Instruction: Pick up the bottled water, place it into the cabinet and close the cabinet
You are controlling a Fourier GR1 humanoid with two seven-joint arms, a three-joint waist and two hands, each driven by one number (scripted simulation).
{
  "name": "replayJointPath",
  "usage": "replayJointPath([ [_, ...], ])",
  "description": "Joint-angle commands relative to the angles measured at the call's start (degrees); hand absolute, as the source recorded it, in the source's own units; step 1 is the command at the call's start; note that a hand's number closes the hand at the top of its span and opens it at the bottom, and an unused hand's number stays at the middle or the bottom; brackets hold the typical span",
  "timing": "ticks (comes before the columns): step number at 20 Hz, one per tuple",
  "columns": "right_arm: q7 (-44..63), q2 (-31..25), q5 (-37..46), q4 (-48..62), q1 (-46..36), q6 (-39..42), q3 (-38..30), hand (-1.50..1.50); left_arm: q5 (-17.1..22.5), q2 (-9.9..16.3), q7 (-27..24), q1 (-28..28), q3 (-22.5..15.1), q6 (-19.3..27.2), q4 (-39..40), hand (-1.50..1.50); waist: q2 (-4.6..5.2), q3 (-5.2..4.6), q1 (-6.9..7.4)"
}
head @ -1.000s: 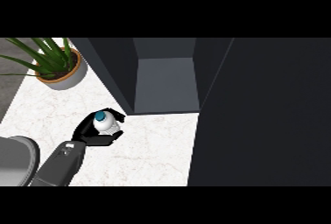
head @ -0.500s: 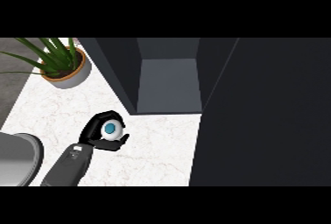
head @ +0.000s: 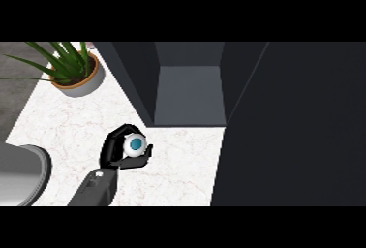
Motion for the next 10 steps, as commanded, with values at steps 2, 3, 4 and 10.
replayJointPath([
  [2, -1.7, -0.3, 2.4, -2.5, 2.4, -0.1, -0.3, -1.50, 7.2, -1.5, 7.8, 2.6, -7.3, 3.3, -12.5, 1.50, -0.05, 0.07, 0.28],
  [3, 0.5, -1.2, 3.0, -4.9, 1.7, 0.1, 0.1, -1.50, 12.7, -1.6, 5.5, 2.3, -11.0, 4.1, -9.5, 1.50, 0.05, -0.01, -0.45],
  [4, -2.4, -1.8, 4.7, -4.0, 4.5, 0.2, 2.6, -1.50, 14.3, -1.6, 8.3, 0.6, -11.9, 4.4, -11.9, 1.50, -0.09, 0.01, -0.74],
  [10, 2.0, -3.4, 0.1, -7.5, 2.2, 0.5, -2.4, -1.50, 20.9, -1.6, 19.6, -1.2, -18.5, 11.3, -23.0, 1.50, 0.17, 0.02, -0.35],
])
